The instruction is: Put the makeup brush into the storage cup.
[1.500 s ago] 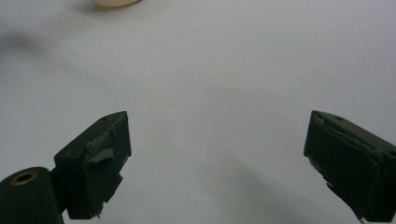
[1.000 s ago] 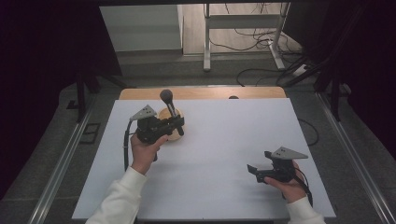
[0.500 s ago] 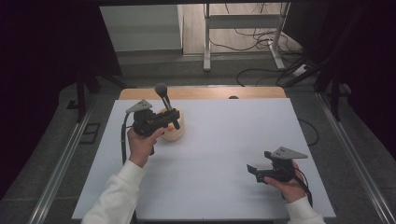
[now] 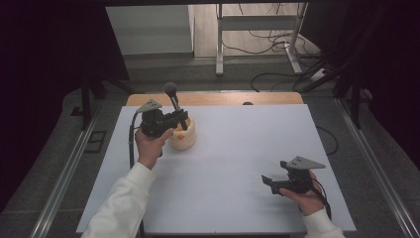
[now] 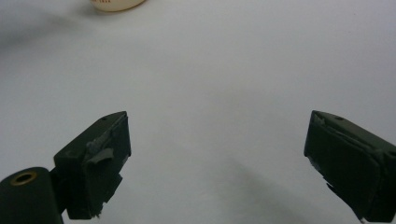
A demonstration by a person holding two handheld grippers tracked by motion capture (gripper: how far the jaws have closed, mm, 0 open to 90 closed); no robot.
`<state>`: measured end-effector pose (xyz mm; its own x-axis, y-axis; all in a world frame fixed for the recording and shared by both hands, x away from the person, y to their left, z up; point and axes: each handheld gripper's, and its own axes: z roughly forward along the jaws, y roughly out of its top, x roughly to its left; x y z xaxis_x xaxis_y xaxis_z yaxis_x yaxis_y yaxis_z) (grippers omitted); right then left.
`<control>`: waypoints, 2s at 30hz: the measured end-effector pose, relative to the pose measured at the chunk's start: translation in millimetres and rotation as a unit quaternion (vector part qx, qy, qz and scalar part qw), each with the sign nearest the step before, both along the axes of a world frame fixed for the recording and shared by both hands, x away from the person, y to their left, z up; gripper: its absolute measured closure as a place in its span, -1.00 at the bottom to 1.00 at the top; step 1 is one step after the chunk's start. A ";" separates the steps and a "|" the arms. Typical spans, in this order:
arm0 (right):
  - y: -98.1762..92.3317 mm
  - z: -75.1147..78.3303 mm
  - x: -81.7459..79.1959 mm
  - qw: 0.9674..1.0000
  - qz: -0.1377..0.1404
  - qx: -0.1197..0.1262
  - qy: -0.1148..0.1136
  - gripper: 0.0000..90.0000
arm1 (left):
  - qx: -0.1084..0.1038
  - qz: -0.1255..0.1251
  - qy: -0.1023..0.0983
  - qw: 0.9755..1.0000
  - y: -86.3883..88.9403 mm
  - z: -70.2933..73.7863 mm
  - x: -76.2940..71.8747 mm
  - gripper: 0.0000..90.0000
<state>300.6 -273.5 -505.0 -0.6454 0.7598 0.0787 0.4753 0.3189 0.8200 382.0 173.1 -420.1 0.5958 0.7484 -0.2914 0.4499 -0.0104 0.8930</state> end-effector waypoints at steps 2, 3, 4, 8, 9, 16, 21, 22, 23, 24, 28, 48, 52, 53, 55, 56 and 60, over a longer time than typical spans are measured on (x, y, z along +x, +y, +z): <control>0.0 0.0 0.0 1.000 0.000 0.000 0.000 -0.82 | -0.001 0.004 0.001 1.000 1.4 0.3 2.6 0.65; 0.1 -0.1 0.1 1.000 0.000 0.000 0.000 -0.82 | -0.001 0.005 0.001 1.000 2.2 0.5 3.9 0.65; 0.2 -0.2 0.1 1.000 0.000 -0.001 0.000 -0.82 | -0.001 0.007 0.003 1.000 2.7 0.6 5.1 0.65; 1.0 -0.3 -0.4 1.000 0.004 -0.004 -0.004 -0.82 | 0.004 0.014 0.000 1.000 5.5 -0.3 9.6 0.65; 1.0 -0.5 -0.3 1.000 0.004 -0.004 -0.003 -0.82 | 0.004 0.015 0.001 1.000 5.8 -0.6 10.4 0.64; 0.6 -1.0 0.1 1.000 0.000 -0.007 -0.001 -0.82 | 0.001 0.031 0.011 0.999 9.8 -7.2 18.1 0.64; 0.1 -1.1 0.7 1.000 -0.001 -0.007 0.002 -0.82 | 0.000 0.041 0.013 0.999 14.1 -11.0 21.6 0.64; -0.3 -1.1 0.9 1.000 -0.002 -0.007 0.002 -0.82 | 0.004 0.045 0.014 0.999 14.8 -12.1 22.4 0.64; -0.6 -1.0 1.0 1.000 -0.003 -0.006 0.002 -0.82 | 0.006 0.045 0.015 0.999 15.2 -13.0 23.1 0.64; -0.7 -0.9 1.0 1.000 -0.003 -0.006 0.001 -0.82 | 0.006 0.046 0.016 0.999 15.7 -14.1 23.8 0.64; 0.0 -1.2 0.8 1.000 -0.002 -0.008 0.002 -0.82 | 0.010 0.051 0.011 0.999 15.8 -15.7 24.7 0.64; 0.7 -2.1 0.9 1.000 0.000 -0.011 0.002 -0.82 | 0.028 0.050 0.026 0.998 10.5 -29.1 31.5 0.64; 0.6 -2.4 1.0 1.000 0.000 -0.013 0.003 -0.81 | 0.032 0.049 0.029 0.998 9.0 -32.6 32.8 0.64; 0.7 -2.6 1.1 1.000 0.000 -0.013 0.003 -0.82 | 0.032 0.049 0.029 0.998 8.9 -33.8 33.2 0.64; 0.8 -2.9 1.2 1.000 0.000 -0.015 0.004 -0.81 | 0.031 0.050 0.030 0.998 8.1 -36.0 33.1 0.64; 0.9 -3.0 1.2 1.000 0.000 -0.015 0.004 -0.82 | 0.032 0.049 0.031 0.998 7.7 -37.8 33.1 0.64; 1.2 -3.4 1.3 1.000 0.002 -0.017 0.003 -0.81 | 0.034 0.046 0.037 0.998 6.4 -43.9 33.4 0.64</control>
<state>301.8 -272.4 -508.4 -0.6475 0.7600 0.0567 0.4793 0.3483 0.8056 415.3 179.5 -464.0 0.5017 0.8189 -0.2786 0.5170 -0.0256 0.8556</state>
